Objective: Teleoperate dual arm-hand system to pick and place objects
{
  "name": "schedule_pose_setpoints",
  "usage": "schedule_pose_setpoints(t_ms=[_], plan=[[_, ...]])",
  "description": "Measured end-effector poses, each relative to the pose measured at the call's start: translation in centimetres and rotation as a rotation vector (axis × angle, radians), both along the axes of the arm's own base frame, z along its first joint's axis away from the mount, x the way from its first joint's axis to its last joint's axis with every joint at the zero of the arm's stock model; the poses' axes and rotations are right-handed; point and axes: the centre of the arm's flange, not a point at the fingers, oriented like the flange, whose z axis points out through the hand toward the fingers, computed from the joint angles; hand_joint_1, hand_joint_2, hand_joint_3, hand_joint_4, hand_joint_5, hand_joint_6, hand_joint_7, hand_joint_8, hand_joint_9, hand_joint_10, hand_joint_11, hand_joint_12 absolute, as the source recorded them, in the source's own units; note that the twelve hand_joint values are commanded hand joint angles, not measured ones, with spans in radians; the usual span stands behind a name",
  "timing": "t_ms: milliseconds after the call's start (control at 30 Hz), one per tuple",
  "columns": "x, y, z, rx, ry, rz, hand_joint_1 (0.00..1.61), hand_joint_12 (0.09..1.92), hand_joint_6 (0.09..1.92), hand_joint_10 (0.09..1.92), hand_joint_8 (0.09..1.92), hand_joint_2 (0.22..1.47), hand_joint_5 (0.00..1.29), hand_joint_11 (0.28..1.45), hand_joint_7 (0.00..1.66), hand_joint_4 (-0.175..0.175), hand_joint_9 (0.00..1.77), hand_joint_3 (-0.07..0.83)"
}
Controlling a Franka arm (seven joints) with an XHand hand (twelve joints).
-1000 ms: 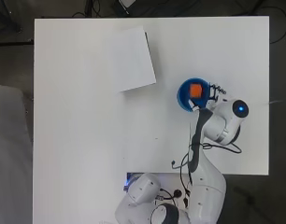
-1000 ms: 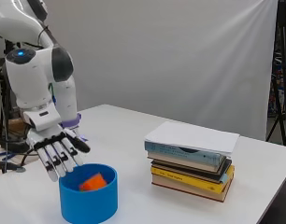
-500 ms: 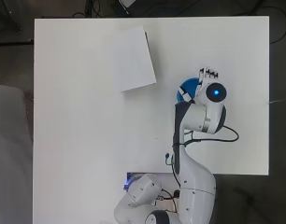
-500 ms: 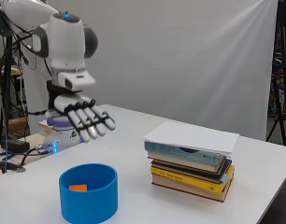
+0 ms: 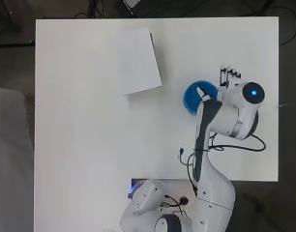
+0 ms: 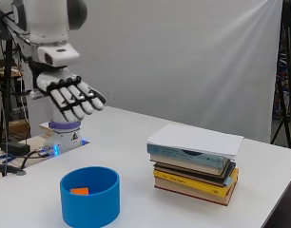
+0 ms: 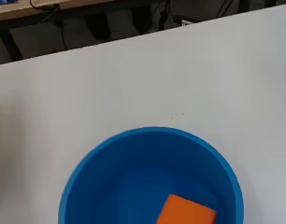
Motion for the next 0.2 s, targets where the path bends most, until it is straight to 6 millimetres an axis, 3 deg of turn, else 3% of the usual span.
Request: schedule_pose_setpoints(t_ms=[33,100,200], plan=[[-0.7,-0.7,-0.1,0.009,0.006,-0.014,0.32,0.09,0.09,0.09,0.09,0.95,0.19,0.39,0.19,0.025,0.28,0.012],[-0.8,-0.2,0.8,0.012,0.002,-0.002,0.32,0.09,0.09,0.09,0.09,0.95,0.20,0.39,0.19,0.026,0.28,0.010],[0.7,3.8,3.7,-0.005,-0.029,0.083,0.33,0.09,0.09,0.09,0.09,0.95,0.20,0.39,0.20,0.029,0.28,0.008]])
